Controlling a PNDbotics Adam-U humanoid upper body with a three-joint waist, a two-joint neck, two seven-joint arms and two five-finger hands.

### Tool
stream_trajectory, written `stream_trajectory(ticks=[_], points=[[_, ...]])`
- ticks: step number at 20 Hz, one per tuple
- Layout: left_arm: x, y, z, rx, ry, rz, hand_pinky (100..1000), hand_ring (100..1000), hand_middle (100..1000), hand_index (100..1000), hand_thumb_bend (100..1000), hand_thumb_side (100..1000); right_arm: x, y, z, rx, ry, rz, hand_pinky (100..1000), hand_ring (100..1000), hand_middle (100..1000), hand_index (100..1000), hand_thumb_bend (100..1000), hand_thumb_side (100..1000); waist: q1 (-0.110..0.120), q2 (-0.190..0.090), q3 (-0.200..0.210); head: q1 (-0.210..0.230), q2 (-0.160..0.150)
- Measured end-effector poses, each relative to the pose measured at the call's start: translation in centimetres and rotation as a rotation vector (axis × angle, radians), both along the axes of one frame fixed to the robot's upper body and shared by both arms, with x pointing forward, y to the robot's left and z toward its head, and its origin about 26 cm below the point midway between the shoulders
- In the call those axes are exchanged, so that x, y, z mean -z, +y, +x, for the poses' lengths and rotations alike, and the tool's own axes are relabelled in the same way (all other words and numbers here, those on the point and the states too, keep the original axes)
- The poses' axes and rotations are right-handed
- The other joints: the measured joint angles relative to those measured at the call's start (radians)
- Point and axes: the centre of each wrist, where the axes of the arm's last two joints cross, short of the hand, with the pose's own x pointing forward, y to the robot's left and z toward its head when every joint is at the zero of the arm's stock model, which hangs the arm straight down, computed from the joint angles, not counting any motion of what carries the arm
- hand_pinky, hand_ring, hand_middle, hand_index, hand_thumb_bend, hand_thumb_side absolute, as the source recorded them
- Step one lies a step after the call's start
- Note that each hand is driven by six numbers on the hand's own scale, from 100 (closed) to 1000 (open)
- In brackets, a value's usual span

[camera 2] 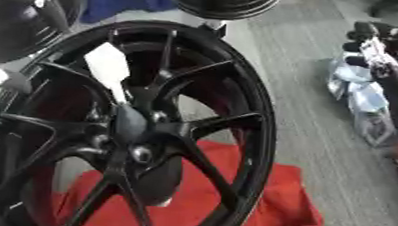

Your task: Pull the pin out of the wheel hub.

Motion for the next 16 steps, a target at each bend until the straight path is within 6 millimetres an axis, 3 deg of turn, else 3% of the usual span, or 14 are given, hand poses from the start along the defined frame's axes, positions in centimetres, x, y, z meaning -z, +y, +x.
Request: stream_trajectory(ticks=[7, 16], points=[[-0.8, -0.4, -0.1, 0.029, 0.014, 0.013, 854, 804, 769, 818, 569, 306, 0.2, 0.1, 0.0, -0.004, 0.012, -0.011, 787, 773, 730, 772, 177, 579, -0.014, 0.019, 0.030, 0.024, 0.001], [-2.1, -1.1, -0.6, 0.105, -0.014, -0.022, 839, 770, 737, 789, 578, 231, 0.1, 0.6, 0.2, -0.031, 0.019, -0.035, 788, 773, 731, 772, 173, 585, -0.017, 0.053, 0.031, 0.024, -0.019]])
